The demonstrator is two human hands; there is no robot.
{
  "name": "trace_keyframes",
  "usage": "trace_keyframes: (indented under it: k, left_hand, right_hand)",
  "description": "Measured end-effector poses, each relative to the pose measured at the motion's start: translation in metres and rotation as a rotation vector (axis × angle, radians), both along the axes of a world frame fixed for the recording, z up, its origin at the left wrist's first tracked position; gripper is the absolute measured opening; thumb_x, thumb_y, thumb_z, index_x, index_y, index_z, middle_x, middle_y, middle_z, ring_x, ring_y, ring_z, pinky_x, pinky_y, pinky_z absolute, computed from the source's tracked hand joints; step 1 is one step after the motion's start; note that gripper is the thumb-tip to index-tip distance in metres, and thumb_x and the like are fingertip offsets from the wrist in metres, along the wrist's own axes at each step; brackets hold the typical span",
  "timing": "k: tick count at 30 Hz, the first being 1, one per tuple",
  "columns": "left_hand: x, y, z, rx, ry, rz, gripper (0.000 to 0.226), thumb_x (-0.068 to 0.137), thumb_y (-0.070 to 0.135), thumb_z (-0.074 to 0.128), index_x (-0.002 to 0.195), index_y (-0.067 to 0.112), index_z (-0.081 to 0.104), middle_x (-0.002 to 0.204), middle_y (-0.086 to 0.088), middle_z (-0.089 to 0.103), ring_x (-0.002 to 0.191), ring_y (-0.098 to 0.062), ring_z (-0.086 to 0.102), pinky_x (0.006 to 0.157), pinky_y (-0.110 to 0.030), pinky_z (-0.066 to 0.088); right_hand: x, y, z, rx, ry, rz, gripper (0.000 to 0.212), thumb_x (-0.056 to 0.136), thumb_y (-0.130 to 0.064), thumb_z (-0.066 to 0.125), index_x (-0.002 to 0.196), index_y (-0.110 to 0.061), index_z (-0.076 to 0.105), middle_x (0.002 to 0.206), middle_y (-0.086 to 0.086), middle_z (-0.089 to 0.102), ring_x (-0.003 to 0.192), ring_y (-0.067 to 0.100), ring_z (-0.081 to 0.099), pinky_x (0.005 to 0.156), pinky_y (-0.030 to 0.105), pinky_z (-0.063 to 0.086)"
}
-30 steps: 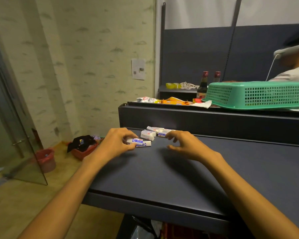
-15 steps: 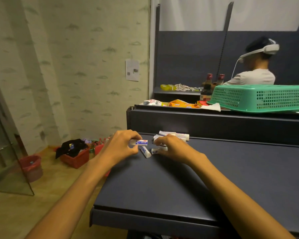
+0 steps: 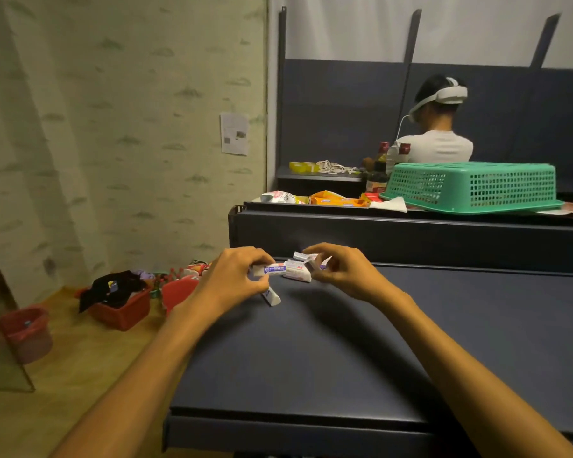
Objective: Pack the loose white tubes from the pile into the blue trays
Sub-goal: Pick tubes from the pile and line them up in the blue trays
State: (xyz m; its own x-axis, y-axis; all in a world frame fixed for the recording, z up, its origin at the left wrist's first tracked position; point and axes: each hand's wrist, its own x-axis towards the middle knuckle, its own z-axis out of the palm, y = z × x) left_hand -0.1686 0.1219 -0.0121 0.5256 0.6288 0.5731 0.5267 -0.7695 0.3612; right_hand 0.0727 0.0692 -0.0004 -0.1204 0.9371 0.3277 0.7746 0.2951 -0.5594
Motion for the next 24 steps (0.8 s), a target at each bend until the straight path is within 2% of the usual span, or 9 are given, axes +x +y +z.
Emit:
trace_keyframes:
  k: [3,7,11,14,17,19,24]
  left_hand:
    - [0.007,-0.004,0.001,0.008,-0.005,-0.009,0.027,0.078,0.012,0.073,0.104,0.015,0.072,0.098,0.002,0.070,0.083,-0.009,0.063,0.076,-0.025,0.056]
    - [0.020,-0.008,0.001,0.025,-0.015,-0.048,0.027,0.076,0.010,0.073,0.102,0.015,0.073,0.096,0.003,0.070,0.079,-0.006,0.061,0.074,-0.021,0.055]
    - [0.035,-0.016,-0.001,0.025,-0.015,-0.072,0.028,0.076,0.011,0.073,0.104,0.015,0.072,0.098,0.002,0.070,0.082,-0.006,0.062,0.076,-0.020,0.054]
    - [0.050,-0.025,-0.003,0.022,-0.007,-0.092,0.028,0.075,0.010,0.074,0.103,0.014,0.073,0.098,0.001,0.071,0.082,-0.009,0.063,0.077,-0.022,0.055]
    - [0.071,-0.035,-0.004,0.014,-0.012,-0.095,0.028,0.074,0.023,0.069,0.101,0.019,0.073,0.099,0.003,0.072,0.083,-0.011,0.065,0.075,-0.031,0.058]
    - [0.090,-0.046,-0.002,0.030,-0.001,-0.090,0.027,0.072,0.025,0.069,0.098,0.022,0.074,0.097,0.004,0.072,0.081,-0.013,0.064,0.073,-0.033,0.057]
    - [0.156,-0.089,0.000,0.092,0.008,-0.123,0.027,0.067,0.030,0.060,0.090,0.025,0.074,0.084,0.009,0.071,0.073,-0.014,0.062,0.068,-0.036,0.055]
  right_hand:
    - [0.009,-0.008,0.000,-0.022,0.086,-0.024,0.032,0.083,-0.016,0.074,0.112,-0.026,0.066,0.097,-0.004,0.066,0.074,0.009,0.066,0.067,0.017,0.052]
    - [0.023,-0.025,-0.001,-0.033,0.189,-0.085,0.022,0.078,-0.010,0.078,0.095,-0.016,0.065,0.082,-0.003,0.072,0.074,0.010,0.070,0.071,0.024,0.055]
    - [0.042,-0.045,-0.003,-0.015,0.181,-0.152,0.028,0.075,-0.012,0.081,0.094,-0.018,0.063,0.092,-0.003,0.070,0.081,0.011,0.069,0.075,0.024,0.056]
    - [0.057,-0.063,-0.006,0.053,0.107,-0.156,0.027,0.077,-0.015,0.079,0.099,-0.024,0.065,0.096,-0.009,0.067,0.082,0.006,0.066,0.072,0.017,0.053]
    - [0.077,-0.085,-0.011,0.151,-0.039,-0.162,0.025,0.080,-0.022,0.077,0.104,-0.022,0.070,0.095,-0.009,0.068,0.085,0.004,0.063,0.075,0.016,0.051]
    - [0.094,-0.103,-0.015,0.180,-0.126,-0.195,0.025,0.082,-0.024,0.076,0.106,-0.020,0.071,0.096,-0.005,0.069,0.084,0.006,0.061,0.076,0.018,0.051]
    - [0.151,-0.167,-0.017,0.204,-0.161,-0.297,0.024,0.080,-0.010,0.075,0.104,-0.008,0.072,0.097,0.006,0.072,0.080,0.013,0.062,0.075,0.025,0.052]
